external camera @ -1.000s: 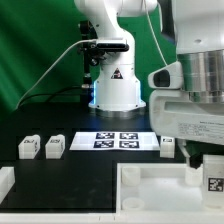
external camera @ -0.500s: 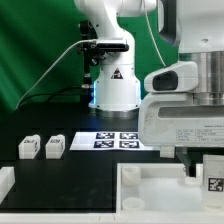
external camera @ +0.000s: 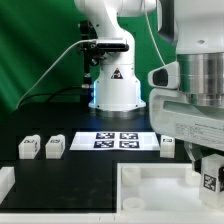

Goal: Assemble one leg

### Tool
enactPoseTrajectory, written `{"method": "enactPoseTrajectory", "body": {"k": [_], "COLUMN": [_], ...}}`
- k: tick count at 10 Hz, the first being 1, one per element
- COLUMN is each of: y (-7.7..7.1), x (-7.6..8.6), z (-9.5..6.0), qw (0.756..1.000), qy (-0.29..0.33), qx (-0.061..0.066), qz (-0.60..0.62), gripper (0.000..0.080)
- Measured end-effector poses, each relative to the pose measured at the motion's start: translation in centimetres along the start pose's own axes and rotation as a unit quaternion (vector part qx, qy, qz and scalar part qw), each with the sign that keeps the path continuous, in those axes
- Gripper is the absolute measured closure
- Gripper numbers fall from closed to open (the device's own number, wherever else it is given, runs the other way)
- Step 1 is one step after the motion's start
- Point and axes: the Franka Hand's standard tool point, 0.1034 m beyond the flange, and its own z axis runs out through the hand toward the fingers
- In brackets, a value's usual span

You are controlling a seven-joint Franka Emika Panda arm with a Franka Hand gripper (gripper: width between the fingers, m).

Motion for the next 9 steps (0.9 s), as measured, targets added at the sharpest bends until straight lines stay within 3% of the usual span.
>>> {"method": "enactPoseTrajectory", "body": {"k": [2,3,6,8,9], "y": [0.2,0.5,0.5,0.1,0.0], "x": [0.2,0.5,0.5,-0.5,-0.8], "z": [0.1,0.1,0.1,0.1,-0.1], "qw": [0.982,0.975,0.977,0.998,0.999], "qy": [-0.015,-0.021,-0.02,-0.01,-0.007], "qx": [0.009,0.012,0.011,0.008,0.002], "qz": [0.185,0.222,0.213,0.066,-0.038], "gripper": [0.0504,0.0504,0.0503,0.0501,0.0285]}}
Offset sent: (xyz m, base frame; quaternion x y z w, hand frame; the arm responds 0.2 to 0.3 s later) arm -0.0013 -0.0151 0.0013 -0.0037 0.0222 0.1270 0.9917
